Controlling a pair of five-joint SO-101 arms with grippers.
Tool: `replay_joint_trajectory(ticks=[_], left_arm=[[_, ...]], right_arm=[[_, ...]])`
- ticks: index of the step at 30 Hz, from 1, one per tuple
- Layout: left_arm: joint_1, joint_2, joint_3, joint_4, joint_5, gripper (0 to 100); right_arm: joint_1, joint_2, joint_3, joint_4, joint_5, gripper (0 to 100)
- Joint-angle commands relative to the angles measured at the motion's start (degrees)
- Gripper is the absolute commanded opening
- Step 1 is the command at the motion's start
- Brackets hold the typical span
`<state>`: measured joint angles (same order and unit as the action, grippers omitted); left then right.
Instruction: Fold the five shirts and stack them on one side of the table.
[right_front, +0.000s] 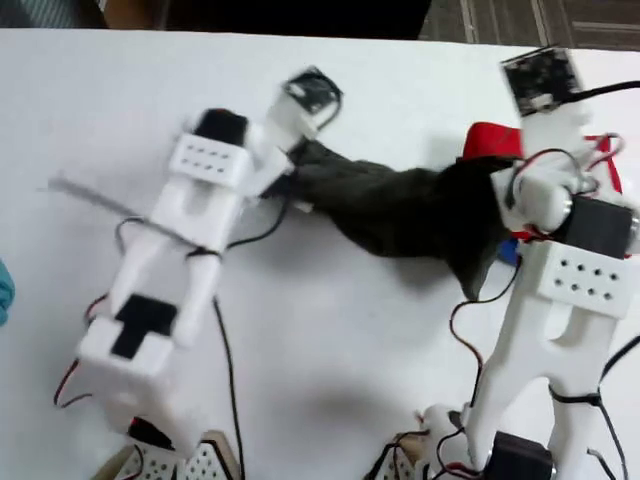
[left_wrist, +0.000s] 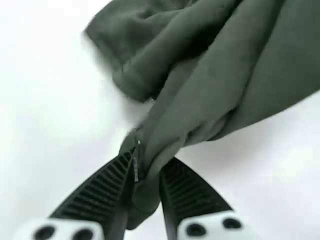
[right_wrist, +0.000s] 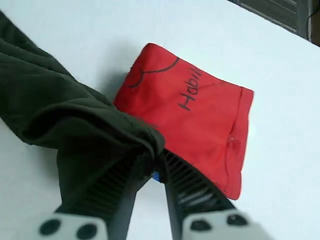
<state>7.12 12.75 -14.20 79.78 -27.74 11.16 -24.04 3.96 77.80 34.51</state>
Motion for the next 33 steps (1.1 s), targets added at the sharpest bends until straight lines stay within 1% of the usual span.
replay_joint_trajectory(ticks=[1, 2, 6, 9, 12, 14, 17, 20, 23, 27, 29, 33], left_arm=[[-5.36, -11.69, -2.77, 6.15, -0.53, 2], [-6.86, -13.98, -2.77, 7.47, -0.7, 2], [-12.22, -22.15, -2.68, 15.56, -5.8, 2], [-16.62, -28.22, -2.68, 22.15, -8.44, 2], [-23.03, -35.87, -2.07, 22.51, -10.64, 2], [-25.85, -41.14, -0.84, 22.51, -14.42, 2], [-28.57, -48.97, 2.59, 22.51, -18.2, 2], [-29.01, -55.65, 7.43, 22.42, -18.29, 2], [-28.92, -59.08, 14.02, 20.13, -18.2, 2], [-28.92, -57.05, 23.78, 13.36, -18.11, 2], [-28.57, -54.33, 27.12, 9.58, -18.02, 2], [-25.05, -44.4, 30.37, 2.9, -17.23, 2]], right_arm=[[-3.56, -2.68, 1.05, -1.19, -0.53, 2.1], [-4.35, -3.03, 1.23, -1.19, -0.53, 2.1], [-8.48, -8.22, 1.41, 0.04, -2.73, 2.1], [-14.11, -14.46, 1.41, 3.91, -3.25, 2.1], [-18.51, -21.23, 1.14, 8.92, -3.25, 2.1], [-19.74, -25.98, 1.05, 10.68, -3.25, 2.1], [-19.74, -33.36, 1.05, 11.65, -3.25, 2.0], [-19.74, -40.04, 1.05, 12.0, -3.25, 2.0], [-19.74, -43.38, 1.41, 11.82, -3.25, 2.0], [-19.74, -39.08, 3.43, 9.54, -3.25, 2.0], [-19.74, -36.0, 6.15, 6.11, -3.25, 2.0], [-19.74, -28.7, 13.89, -3.74, -3.25, 2.0]])
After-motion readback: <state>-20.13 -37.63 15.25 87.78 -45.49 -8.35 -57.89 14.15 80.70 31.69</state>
